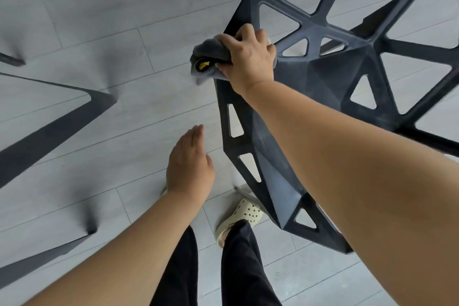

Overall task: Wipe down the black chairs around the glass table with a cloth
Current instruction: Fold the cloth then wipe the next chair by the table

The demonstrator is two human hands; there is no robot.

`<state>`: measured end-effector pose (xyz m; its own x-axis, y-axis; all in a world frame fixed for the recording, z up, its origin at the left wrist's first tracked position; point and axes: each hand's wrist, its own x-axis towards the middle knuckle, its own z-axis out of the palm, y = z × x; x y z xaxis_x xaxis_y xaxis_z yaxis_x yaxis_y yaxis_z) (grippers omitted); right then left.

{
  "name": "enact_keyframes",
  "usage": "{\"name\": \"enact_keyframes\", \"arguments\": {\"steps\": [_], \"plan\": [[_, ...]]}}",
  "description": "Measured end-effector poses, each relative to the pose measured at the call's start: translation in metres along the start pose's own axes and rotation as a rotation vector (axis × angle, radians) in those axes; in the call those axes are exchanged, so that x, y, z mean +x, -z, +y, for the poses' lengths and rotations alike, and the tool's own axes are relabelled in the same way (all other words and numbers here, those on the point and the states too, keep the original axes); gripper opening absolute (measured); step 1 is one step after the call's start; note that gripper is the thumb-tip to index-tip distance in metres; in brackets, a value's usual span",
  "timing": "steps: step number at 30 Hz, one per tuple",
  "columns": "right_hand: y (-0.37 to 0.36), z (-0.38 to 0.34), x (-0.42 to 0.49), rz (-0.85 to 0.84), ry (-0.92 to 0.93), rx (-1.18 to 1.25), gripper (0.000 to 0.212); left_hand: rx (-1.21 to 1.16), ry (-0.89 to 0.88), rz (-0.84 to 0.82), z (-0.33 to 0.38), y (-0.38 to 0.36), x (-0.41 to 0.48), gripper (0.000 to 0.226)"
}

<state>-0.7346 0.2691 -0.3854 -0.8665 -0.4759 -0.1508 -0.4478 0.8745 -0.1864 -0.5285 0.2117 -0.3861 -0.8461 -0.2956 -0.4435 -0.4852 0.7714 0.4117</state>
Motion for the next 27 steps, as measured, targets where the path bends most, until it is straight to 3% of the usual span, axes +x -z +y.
{"name": "enact_keyframes", "arguments": {"steps": [5, 15, 21, 27], "plan": [[0.007, 0.011, -0.029, -0.090, 0.042, 0.091, 0.047, -0.009, 0.031, 0.003, 0.008, 0.004, 0.001, 0.060], [0.012, 0.057, -0.178, -0.292, -0.047, 0.316, 0.051, -0.046, 0.013, 0.058, 0.030, 0.008, -0.007, 0.064], [0.018, 0.096, -0.247, -0.505, 0.040, 0.212, 0.047, 0.014, -0.103, -0.005, 0.048, 0.006, -0.011, 0.057], [0.050, 0.116, -0.250, -0.703, 0.170, -0.008, 0.046, 0.043, -0.127, -0.041, 0.067, 0.002, -0.015, 0.060]]}}
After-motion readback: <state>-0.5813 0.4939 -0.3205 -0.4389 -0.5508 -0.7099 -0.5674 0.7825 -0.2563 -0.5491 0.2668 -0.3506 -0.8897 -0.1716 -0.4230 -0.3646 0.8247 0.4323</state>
